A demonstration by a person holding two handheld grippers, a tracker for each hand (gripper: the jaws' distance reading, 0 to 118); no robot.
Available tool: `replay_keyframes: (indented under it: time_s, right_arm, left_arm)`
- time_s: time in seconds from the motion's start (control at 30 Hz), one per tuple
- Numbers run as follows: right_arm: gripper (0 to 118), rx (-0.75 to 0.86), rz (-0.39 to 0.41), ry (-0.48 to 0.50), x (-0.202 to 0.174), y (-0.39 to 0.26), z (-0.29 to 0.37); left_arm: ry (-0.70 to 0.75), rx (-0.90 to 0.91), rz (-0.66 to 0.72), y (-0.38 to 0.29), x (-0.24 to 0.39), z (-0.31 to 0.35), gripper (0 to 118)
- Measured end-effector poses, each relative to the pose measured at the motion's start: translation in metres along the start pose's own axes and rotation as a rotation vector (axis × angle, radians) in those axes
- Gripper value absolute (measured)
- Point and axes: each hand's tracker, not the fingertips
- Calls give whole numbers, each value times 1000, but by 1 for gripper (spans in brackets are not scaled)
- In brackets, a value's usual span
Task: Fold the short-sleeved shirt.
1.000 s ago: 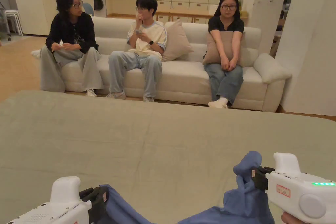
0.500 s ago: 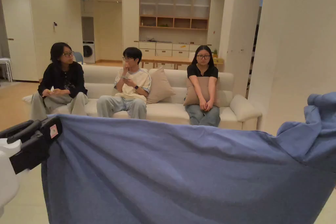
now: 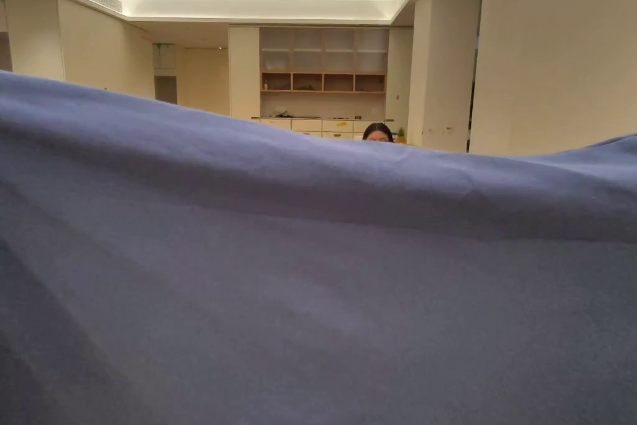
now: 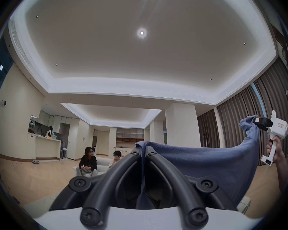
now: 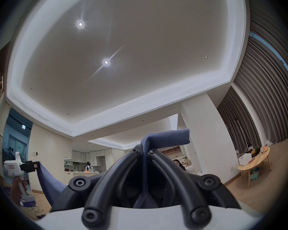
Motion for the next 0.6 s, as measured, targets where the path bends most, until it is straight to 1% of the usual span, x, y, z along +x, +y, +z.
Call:
replay_keyframes:
  time_s: [0.1,0.17,0.27,0.4,0.5,0.6]
  right_arm:
    - [5,17,19,9,-7,11,7]
    - [5,12,2,26,-8,15,9]
    - [5,5,19,20,-10,13,6]
    - [5,-13,13,19,-11,5,-3]
    - [5,-34,20,15,-8,-3,-22]
    - [5,-76,15,7,-2,-13,-57]
  left_arm:
    - [12,13,-25,8,-1,12,1]
    - [17,21,-27,8,-6,15,1]
    - [21,18,-21,3,-8,15,1]
    - [30,-6,-12,-8,-13,5,1]
    - [38,-24,-3,-19,-20,-11,1]
    - [34,-50,24,-28,-29,-38,1]
